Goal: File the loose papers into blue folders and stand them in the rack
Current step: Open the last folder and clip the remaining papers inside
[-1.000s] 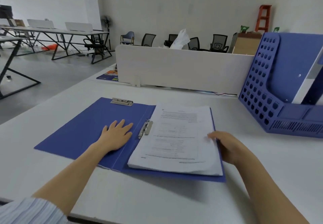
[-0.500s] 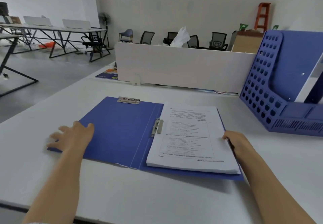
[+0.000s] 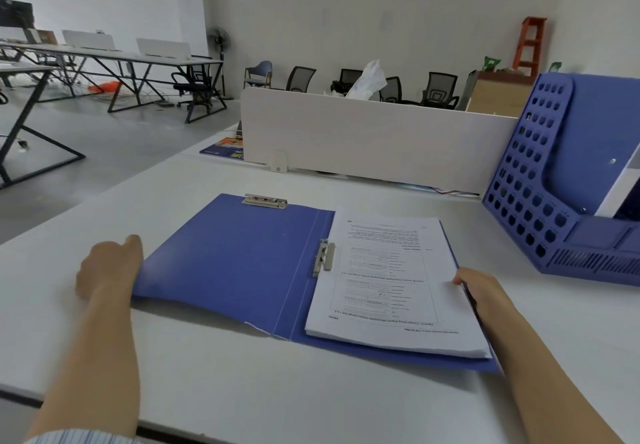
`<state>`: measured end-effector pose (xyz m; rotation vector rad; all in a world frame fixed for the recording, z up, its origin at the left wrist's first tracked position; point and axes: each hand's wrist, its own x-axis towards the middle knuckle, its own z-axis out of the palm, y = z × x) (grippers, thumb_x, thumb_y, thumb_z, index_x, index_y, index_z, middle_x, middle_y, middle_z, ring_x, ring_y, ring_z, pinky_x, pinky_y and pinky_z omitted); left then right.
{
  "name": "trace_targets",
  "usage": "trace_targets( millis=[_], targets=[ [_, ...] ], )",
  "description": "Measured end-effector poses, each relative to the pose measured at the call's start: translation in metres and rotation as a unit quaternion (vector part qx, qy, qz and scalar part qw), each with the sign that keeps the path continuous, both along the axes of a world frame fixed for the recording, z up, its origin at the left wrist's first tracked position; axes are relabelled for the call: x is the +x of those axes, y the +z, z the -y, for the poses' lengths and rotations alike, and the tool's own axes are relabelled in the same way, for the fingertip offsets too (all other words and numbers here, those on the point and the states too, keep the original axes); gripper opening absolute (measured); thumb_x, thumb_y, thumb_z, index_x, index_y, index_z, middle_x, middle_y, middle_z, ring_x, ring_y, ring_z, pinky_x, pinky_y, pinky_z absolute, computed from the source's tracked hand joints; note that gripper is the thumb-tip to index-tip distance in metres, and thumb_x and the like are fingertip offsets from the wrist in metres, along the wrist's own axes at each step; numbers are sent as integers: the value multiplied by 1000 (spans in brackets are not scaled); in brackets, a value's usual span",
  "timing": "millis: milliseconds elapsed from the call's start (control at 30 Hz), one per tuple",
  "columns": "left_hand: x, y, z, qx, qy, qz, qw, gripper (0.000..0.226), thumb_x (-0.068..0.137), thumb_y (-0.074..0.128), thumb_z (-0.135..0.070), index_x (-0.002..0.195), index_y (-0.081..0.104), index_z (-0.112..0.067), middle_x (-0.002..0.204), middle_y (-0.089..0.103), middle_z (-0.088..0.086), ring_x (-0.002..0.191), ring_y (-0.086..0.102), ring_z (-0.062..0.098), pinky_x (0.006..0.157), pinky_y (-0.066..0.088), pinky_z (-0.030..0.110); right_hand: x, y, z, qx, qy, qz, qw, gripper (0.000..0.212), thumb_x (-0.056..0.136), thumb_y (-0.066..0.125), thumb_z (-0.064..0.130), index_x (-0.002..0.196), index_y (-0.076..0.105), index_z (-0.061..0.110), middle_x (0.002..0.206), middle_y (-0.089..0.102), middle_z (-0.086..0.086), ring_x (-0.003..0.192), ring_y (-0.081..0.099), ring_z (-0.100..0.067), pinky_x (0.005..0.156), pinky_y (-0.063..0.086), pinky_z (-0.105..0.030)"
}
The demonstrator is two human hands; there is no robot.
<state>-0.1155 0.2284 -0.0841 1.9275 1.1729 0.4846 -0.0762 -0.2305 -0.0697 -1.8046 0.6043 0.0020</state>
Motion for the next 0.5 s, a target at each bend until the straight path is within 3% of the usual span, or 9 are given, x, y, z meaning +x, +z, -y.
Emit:
trace_targets(
  millis=[67, 100, 133, 200, 233, 300, 367, 433, 500],
  targets=[
    [-2, -1, -17, -139, 14, 143, 980, 38, 82, 43, -34, 96, 60, -4, 64, 73, 4, 86, 64, 34, 81, 48, 41, 0, 1, 2, -11, 3, 2, 1000, 29, 84, 44, -3, 60, 33, 10, 59, 29, -8, 52, 24, -18, 52, 18, -26],
    [-3, -1, -25, -231, 17, 222, 947, 31, 84, 42, -33, 92, 57, -8, 51, 68, -2, 69, 66, 24, 69, 49, 34, 0, 1, 1, -11, 4, 4, 1000, 29, 84, 44, -3, 60, 33, 10, 58, 29, -8, 52, 25, -18, 52, 18, -27],
    [-6, 1, -28, -310, 7, 291, 905, 28, 88, 40, -32, 89, 55, -8, 57, 68, -2, 59, 64, 16, 64, 48, 30, 0, 0, 0, -7, 6, 8, 1000, 30, 84, 44, -3, 60, 33, 10, 58, 29, -8, 52, 24, -18, 52, 18, -27],
    [-13, 7, -20, -428, -44, 418, 800, 28, 87, 48, -36, 87, 56, -9, 95, 67, 5, 70, 64, 13, 76, 50, 27, 1, -1, -5, -1, 11, 20, 1000, 31, 83, 43, -5, 58, 32, 10, 57, 29, -8, 52, 25, -18, 52, 18, -26],
    [-15, 12, -10, -460, -77, 463, 754, 35, 73, 64, -42, 87, 59, -9, 103, 66, 8, 77, 65, 15, 82, 51, 28, 0, -2, -7, -5, 15, 28, 999, 31, 83, 42, -6, 58, 33, 9, 58, 31, -8, 52, 26, -18, 52, 19, -26],
    [-16, 19, 11, -474, -151, 503, 706, 59, 29, 80, -48, 76, 66, -15, 85, 69, 2, 69, 66, 14, 72, 54, 23, 0, -4, -13, -15, 23, 42, 999, 29, 84, 40, -6, 59, 36, 7, 60, 37, -9, 54, 30, -19, 53, 21, -27],
    [-9, 21, 32, -457, -213, 501, 704, 48, 30, 79, -48, 69, 70, -23, 76, 69, -4, 67, 66, 12, 63, 54, 21, -2, -5, -18, -29, 37, 53, 997, 29, 86, 38, -6, 60, 40, 6, 63, 42, -10, 55, 34, -20, 53, 23, -27],
    [-4, 21, 57, -451, -272, 468, 710, 22, 65, 69, -40, 79, 76, -24, 88, 74, -7, 79, 71, 9, 65, 58, 23, -5, -5, -22, -46, 50, 63, 996, 30, 89, 37, -4, 62, 40, 8, 63, 42, -9, 55, 34, -19, 51, 24, -26],
    [-1, 18, 79, -422, -322, 424, 734, 20, 74, 68, -35, 87, 74, -21, 88, 75, -9, 78, 71, 7, 63, 57, 21, -8, -4, -25, -51, 56, 66, 995, 29, 90, 37, -3, 63, 41, 9, 65, 42, -7, 55, 36, -18, 50, 25, -26]
  ],
)
